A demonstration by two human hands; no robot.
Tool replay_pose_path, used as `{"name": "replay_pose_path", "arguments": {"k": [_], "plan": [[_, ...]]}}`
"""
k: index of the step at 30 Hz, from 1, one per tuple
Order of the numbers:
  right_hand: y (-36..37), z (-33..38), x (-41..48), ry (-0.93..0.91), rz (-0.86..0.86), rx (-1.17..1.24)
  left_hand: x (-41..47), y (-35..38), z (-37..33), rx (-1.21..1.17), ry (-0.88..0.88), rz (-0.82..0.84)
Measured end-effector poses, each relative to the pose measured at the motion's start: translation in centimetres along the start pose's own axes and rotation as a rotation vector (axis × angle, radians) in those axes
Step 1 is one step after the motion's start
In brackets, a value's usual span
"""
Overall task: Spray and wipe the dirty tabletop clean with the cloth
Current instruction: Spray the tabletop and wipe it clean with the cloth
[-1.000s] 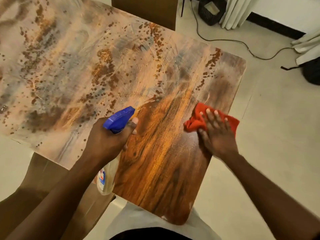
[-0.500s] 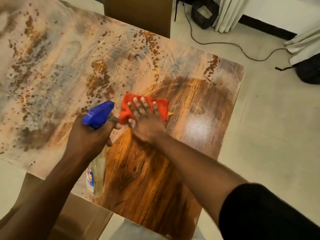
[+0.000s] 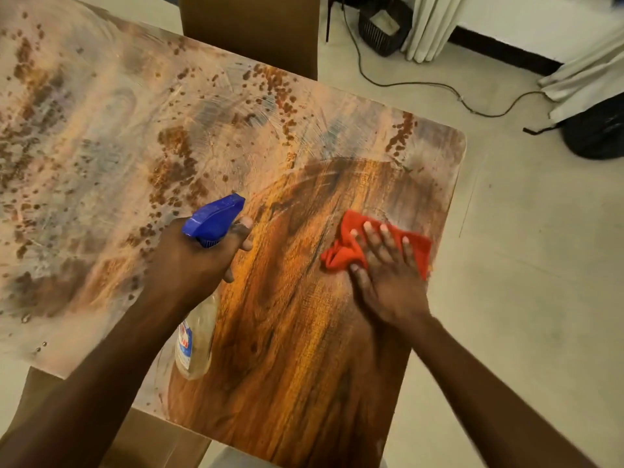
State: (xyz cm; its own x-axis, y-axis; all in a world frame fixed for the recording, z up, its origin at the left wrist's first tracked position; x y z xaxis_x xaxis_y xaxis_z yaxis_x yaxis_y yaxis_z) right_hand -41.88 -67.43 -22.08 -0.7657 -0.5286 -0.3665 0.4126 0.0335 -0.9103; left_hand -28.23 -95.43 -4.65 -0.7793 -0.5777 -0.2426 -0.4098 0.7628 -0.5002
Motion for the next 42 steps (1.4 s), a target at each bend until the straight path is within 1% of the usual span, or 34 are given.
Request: {"name": "replay_pose_path", "arguments": {"k": [2,4,6,7,8,10,12,16,18,19,21,22,24,27,30,34,38,40,42], "plan": [[-2.5,-3.1,4.7,0.111,-0.068,0.023,0.1,0.2,0.0,0.004,0.002,-0.005],[-4.4,-4.4,9.3,0.246,-0.089,0.089,0.1,0.1,0.1,-0.004,0.003,-0.011],[-5.6,-3.4,12.9,0.378,-0.076,0.146,0.0,-0.1,0.1,-0.006,0.010,-0.016],[-5.8,-2.1,14.3,0.411,-0.070,0.158,0.0,-0.1,0.1,-0.008,0.015,-0.016],[-5.8,0.0,15.4,0.403,-0.061,0.159,-0.1,-0.2,0.1,-0.015,0.008,-0.020],[-5.1,5.6,16.4,0.273,-0.022,0.141,-0.1,-0.5,0.2,-0.021,-0.002,-0.037],[-3.0,12.1,15.0,0.075,0.015,0.105,-0.3,-0.9,0.4,0.005,-0.008,-0.039],[2.2,22.9,6.0,-0.296,0.103,0.047,-0.6,-1.6,0.7,0.050,-0.030,-0.074],[4.7,25.1,1.1,-0.433,0.139,0.011,-0.4,-1.9,1.0,0.071,-0.050,-0.102],[5.6,25.1,-1.2,-0.488,0.149,-0.011,-0.2,-1.8,1.1,0.069,-0.044,-0.102],[7.0,23.2,-5.2,-0.564,0.145,-0.048,0.1,-1.3,1.0,0.064,-0.028,-0.069],[7.4,21.4,-6.8,-0.574,0.136,-0.048,0.2,-0.9,0.7,0.053,-0.022,-0.056],[7.3,16.8,-8.5,-0.531,0.102,-0.044,0.5,0.1,0.2,0.013,-0.010,-0.034],[5.0,8.9,-7.1,-0.349,0.034,-0.055,1.0,1.1,-0.4,-0.008,0.025,-0.022],[1.5,1.0,-2.5,-0.120,-0.022,-0.051,1.5,1.8,-0.9,-0.015,0.054,-0.010],[-3.7,-7.3,5.7,0.110,-0.070,-0.017,1.6,1.9,-0.5,-0.034,0.062,0.007],[-9.1,-11.5,15.4,0.331,-0.089,0.092,1.9,1.9,0.4,-0.025,0.047,0.017],[-11.0,-11.6,19.5,0.396,-0.074,0.113,2.0,2.0,0.8,-0.046,0.027,0.018],[-11.8,-9.8,22.7,0.432,-0.024,0.142,2.1,1.8,1.2,-0.032,0.021,0.017]]}}
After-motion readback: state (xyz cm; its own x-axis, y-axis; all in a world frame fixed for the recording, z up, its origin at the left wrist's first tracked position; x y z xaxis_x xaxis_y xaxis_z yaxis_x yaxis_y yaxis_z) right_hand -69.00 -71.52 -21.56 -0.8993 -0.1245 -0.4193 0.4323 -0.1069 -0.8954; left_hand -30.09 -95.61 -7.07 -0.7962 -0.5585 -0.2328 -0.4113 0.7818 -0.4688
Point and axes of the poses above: each hand's wrist, its own x-axis towards the middle knuckle, its own y-axis out of the palm, z = x × y, the point moved 8 cm from there along x, towards the middle knuckle, and after that the axes turned 11 degrees about y, right-handed, at the moved point
